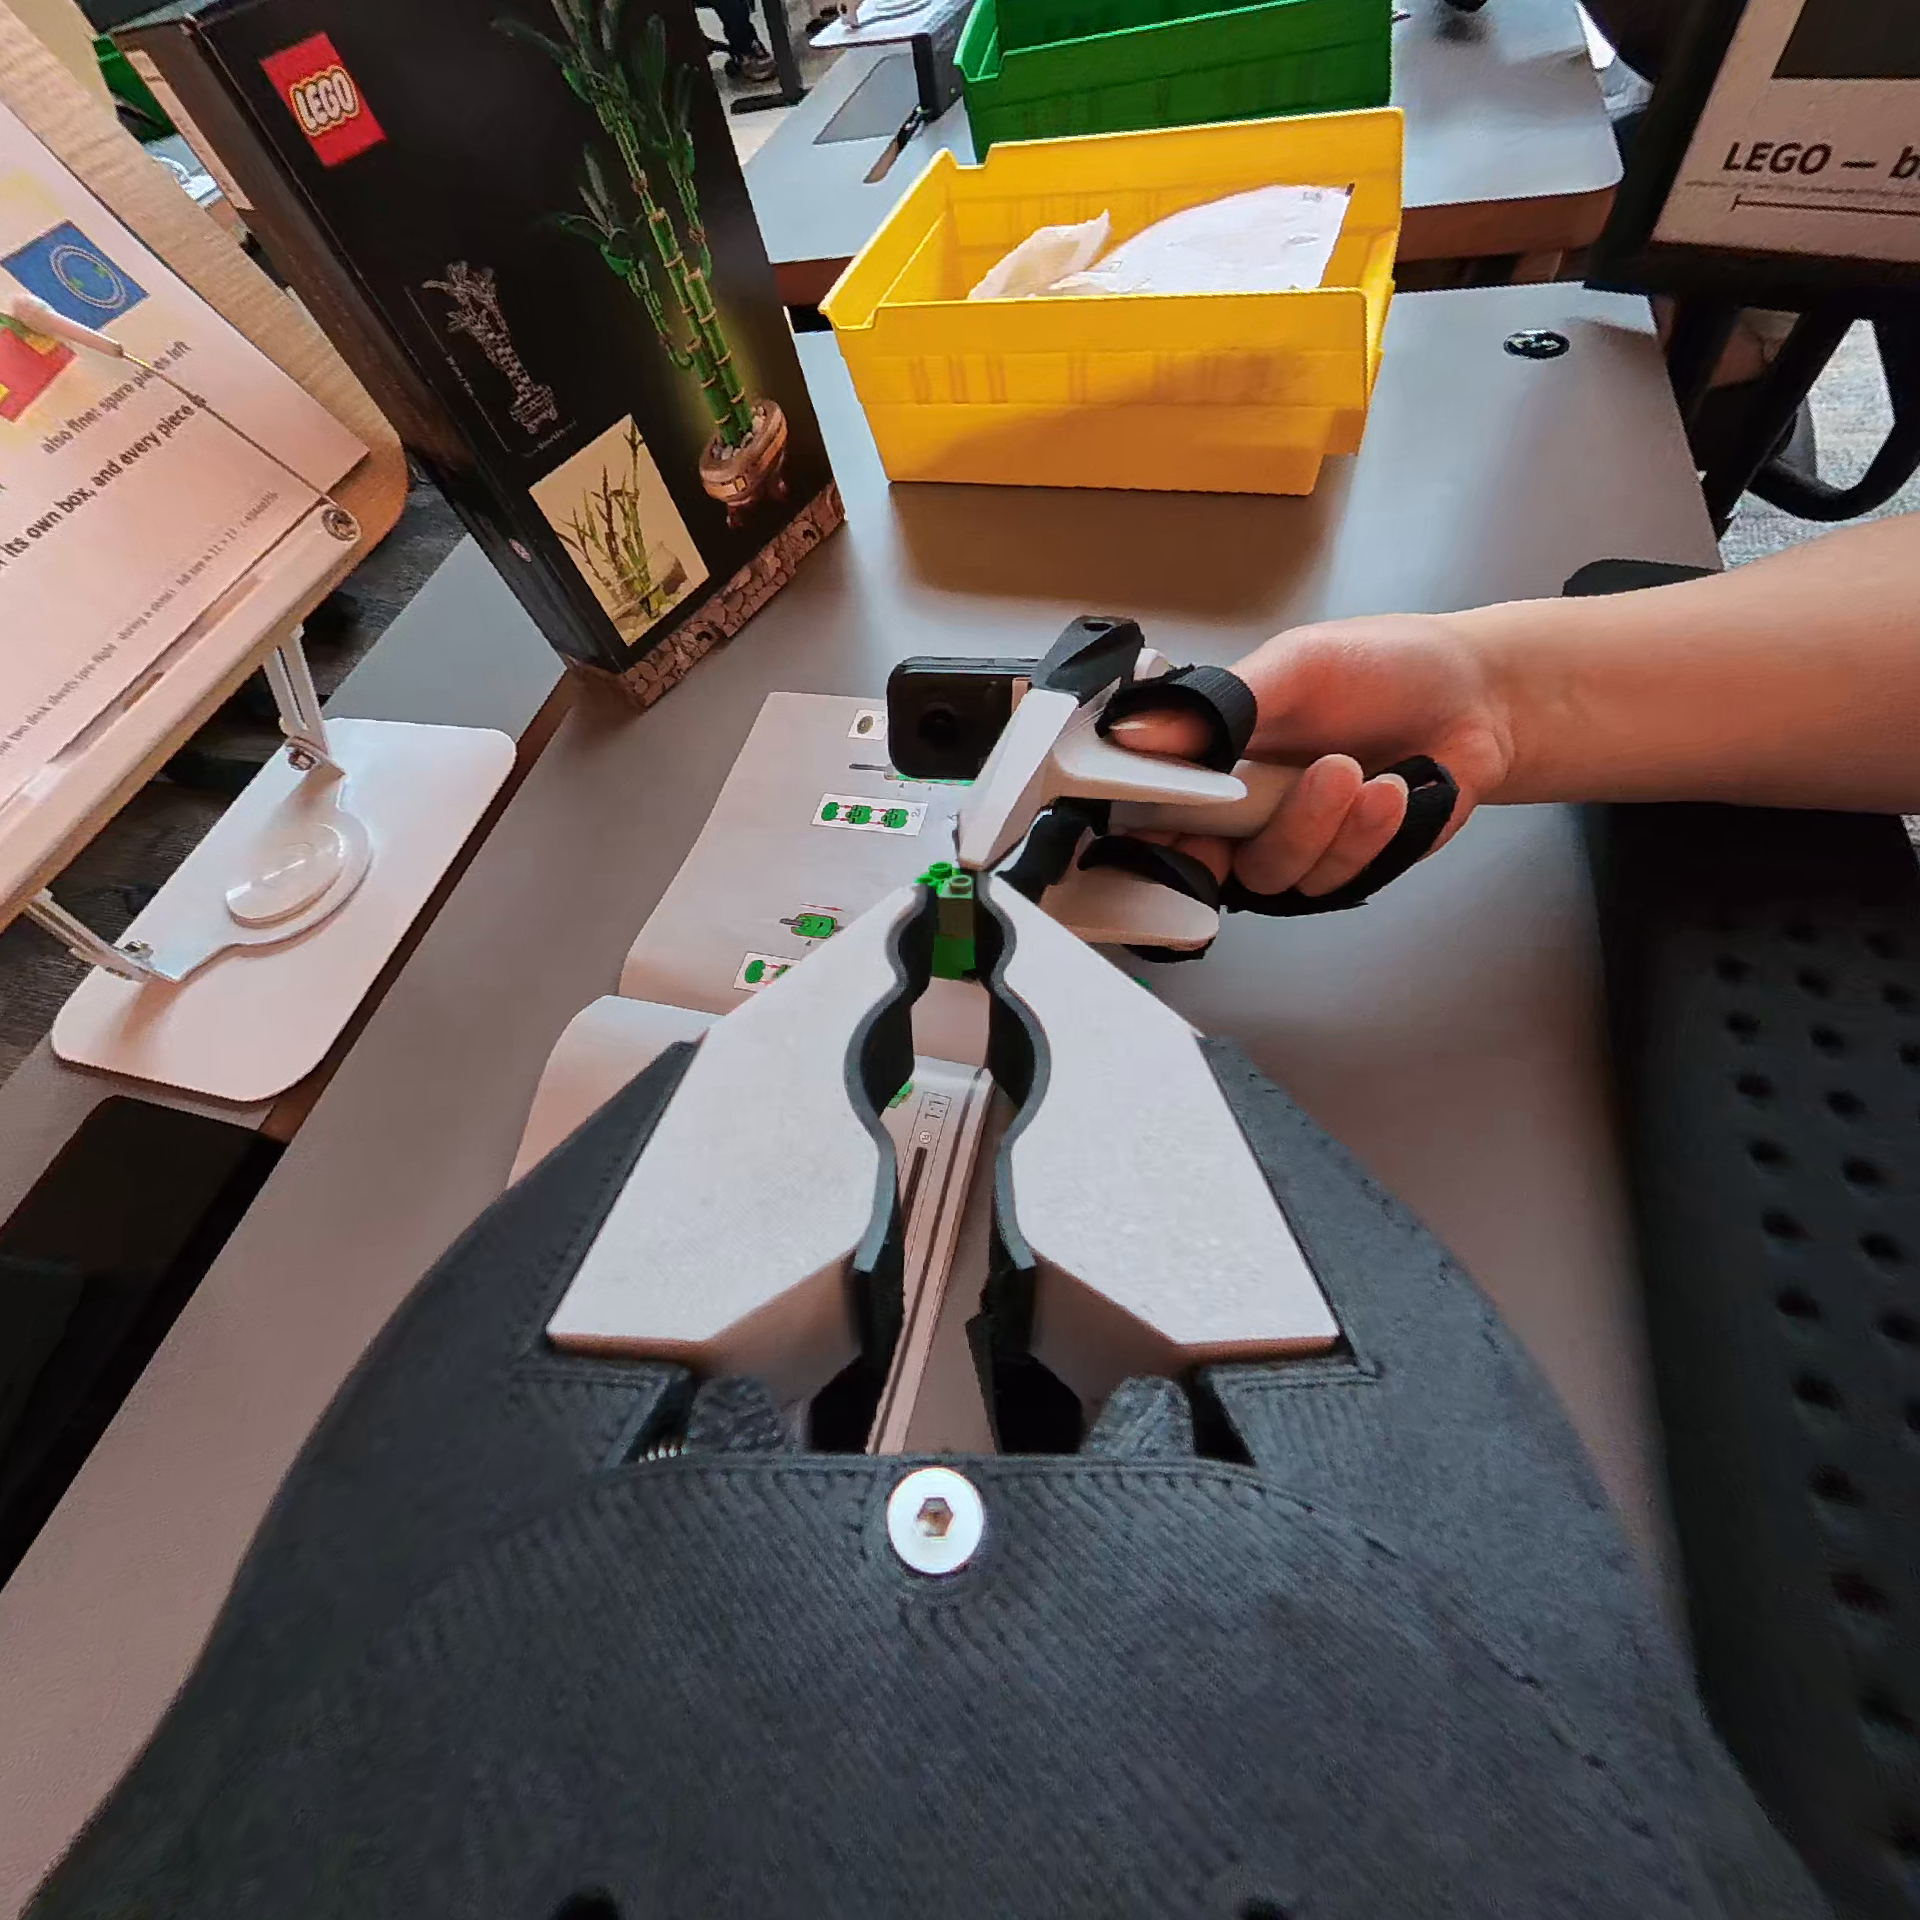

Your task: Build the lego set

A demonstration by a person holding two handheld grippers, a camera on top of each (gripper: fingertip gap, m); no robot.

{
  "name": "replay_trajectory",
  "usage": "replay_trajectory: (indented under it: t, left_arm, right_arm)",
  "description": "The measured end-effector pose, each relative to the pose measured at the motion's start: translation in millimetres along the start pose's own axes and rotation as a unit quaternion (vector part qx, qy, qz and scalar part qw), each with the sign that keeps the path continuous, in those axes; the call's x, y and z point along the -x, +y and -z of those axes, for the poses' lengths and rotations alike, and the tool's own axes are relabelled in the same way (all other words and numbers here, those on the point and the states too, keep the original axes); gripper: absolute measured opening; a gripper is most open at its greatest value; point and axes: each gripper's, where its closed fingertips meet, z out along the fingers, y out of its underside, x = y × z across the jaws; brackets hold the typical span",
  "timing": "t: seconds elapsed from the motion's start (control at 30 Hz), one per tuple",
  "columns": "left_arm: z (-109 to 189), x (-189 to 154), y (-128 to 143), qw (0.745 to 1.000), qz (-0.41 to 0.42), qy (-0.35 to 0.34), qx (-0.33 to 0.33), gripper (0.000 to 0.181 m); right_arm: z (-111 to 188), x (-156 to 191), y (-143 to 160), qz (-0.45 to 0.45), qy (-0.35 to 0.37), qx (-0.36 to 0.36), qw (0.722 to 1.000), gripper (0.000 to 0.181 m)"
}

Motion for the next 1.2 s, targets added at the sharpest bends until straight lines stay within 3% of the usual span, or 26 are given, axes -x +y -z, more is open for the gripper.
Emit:
replay_trajectory:
  t: [0.23,0.5,0.6,0.73,1.0,1.2]
  left_arm:
    - [0.6,2.2,1.8,1.000,-0.007,-0.014,0.010,0.017]
    - [-2.7,1.0,2.7,0.999,-0.028,-0.028,0.019,0.007]
    - [-2.2,3.5,2.7,1.000,-0.006,-0.023,0.015,0.007]
    - [-0.2,1.9,-0.3,0.998,0.058,0.019,-0.005,0.020]
    - [-5.7,-1.8,-1.4,1.000,-0.011,-0.004,-0.004,0.007]
    - [-2.5,2.5,-1.7,0.995,-0.085,-0.045,-0.005,0.007]
  right_arm:
    - [1.0,0.9,-1.6,0.001,-0.001,-0.005,1.000,0.019]
    - [0.6,5.3,-2.0,0.009,-0.010,-0.009,1.000,0.019]
    - [1.0,5.6,-3.0,0.008,-0.011,-0.011,1.000,0.019]
    - [1.9,3.2,-4.2,0.003,-0.010,-0.014,1.000,0.019]
    - [1.7,-0.9,-3.5,-0.020,-0.013,-0.015,1.000,0.019]
    - [1.2,0.4,-2.1,-0.019,-0.013,-0.011,1.000,0.019]
